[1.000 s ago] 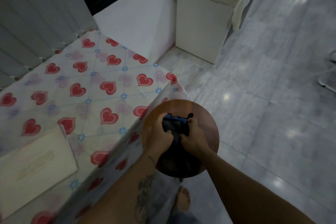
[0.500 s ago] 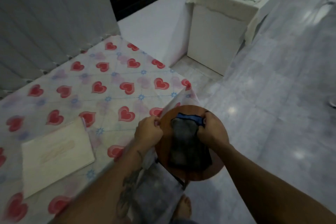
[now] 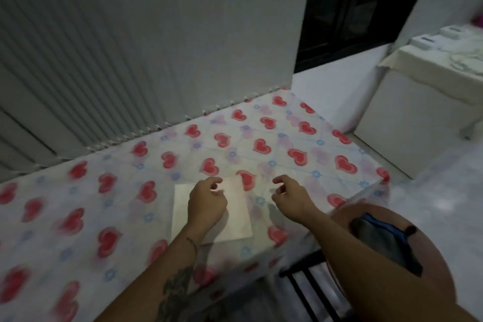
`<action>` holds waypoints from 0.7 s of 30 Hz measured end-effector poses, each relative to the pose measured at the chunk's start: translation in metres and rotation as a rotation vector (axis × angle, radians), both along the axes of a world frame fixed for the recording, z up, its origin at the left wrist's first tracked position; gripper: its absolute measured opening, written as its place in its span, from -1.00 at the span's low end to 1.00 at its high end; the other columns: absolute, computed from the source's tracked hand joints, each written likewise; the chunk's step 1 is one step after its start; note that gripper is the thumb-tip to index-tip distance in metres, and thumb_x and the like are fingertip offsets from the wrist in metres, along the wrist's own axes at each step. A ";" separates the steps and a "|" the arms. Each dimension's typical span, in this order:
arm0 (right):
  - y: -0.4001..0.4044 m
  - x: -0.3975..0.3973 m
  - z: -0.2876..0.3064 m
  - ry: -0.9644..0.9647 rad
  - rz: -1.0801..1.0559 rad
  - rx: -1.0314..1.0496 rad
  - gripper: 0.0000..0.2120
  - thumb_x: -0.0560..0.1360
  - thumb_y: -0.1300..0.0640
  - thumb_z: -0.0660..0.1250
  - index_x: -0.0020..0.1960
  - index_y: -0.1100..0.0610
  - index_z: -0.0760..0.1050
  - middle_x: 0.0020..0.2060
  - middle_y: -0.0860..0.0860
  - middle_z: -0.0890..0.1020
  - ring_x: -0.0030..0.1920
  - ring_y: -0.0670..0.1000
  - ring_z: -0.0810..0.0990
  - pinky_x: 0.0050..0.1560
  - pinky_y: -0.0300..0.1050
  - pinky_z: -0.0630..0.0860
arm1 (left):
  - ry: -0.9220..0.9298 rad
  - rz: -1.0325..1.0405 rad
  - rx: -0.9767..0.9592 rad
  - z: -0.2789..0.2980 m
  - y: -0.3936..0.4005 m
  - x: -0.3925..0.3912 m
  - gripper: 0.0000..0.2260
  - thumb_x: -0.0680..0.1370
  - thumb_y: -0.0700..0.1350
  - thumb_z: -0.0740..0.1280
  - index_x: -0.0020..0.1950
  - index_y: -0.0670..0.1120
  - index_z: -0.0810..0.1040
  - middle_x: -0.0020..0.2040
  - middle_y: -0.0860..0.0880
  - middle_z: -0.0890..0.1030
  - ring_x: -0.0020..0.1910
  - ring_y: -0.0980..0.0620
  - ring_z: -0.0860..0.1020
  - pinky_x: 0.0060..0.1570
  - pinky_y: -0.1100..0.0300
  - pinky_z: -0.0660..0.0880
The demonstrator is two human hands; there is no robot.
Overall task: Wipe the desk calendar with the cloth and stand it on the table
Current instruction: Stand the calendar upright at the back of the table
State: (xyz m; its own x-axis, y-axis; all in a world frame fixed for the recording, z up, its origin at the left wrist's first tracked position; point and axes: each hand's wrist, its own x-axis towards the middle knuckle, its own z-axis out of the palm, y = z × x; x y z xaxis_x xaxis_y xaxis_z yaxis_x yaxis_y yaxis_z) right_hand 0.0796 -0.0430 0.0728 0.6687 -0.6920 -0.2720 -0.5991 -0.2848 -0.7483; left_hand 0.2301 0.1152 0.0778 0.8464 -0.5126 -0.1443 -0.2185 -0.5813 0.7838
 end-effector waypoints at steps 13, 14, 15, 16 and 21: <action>0.063 0.104 -0.022 0.056 -0.105 0.101 -0.47 0.51 0.26 0.26 0.45 0.05 0.27 0.33 0.07 0.49 0.30 0.16 0.46 0.32 0.10 0.42 | 0.123 -0.068 0.336 -0.041 0.051 0.083 -0.38 0.43 -0.05 0.29 0.51 0.02 0.34 0.39 -0.17 0.39 0.36 -0.23 0.39 0.35 -0.06 0.41; 0.065 0.107 -0.024 0.058 -0.114 0.092 -0.47 0.51 0.27 0.26 0.45 0.05 0.27 0.31 0.06 0.49 0.30 0.16 0.46 0.32 0.13 0.43 | 0.141 -0.049 0.320 -0.041 0.050 0.085 -0.38 0.40 -0.05 0.29 0.49 0.02 0.36 0.37 -0.17 0.41 0.33 -0.23 0.41 0.32 -0.07 0.44; 0.066 0.110 -0.024 0.056 -0.125 0.093 -0.48 0.51 0.27 0.27 0.44 0.04 0.28 0.30 0.05 0.50 0.30 0.16 0.47 0.31 0.16 0.44 | 0.158 -0.023 0.297 -0.042 0.048 0.087 -0.38 0.38 -0.05 0.29 0.47 0.02 0.39 0.34 -0.16 0.43 0.30 -0.23 0.44 0.29 -0.07 0.48; 0.067 0.112 -0.024 0.050 -0.140 0.107 -0.49 0.52 0.28 0.27 0.43 0.04 0.29 0.30 0.03 0.50 0.30 0.16 0.47 0.30 0.18 0.45 | 0.176 0.010 0.275 -0.042 0.047 0.089 -0.39 0.36 -0.06 0.29 0.44 0.02 0.42 0.31 -0.15 0.45 0.27 -0.23 0.46 0.26 -0.07 0.51; 0.060 0.116 -0.020 0.019 -0.248 0.202 -0.59 0.53 0.30 0.22 0.36 0.10 0.38 0.24 0.06 0.54 0.25 0.16 0.50 0.26 0.19 0.49 | 0.267 0.152 0.115 -0.042 0.043 0.099 -0.43 0.30 -0.10 0.28 0.33 0.03 0.55 0.24 -0.11 0.59 0.15 -0.17 0.58 0.15 0.00 0.59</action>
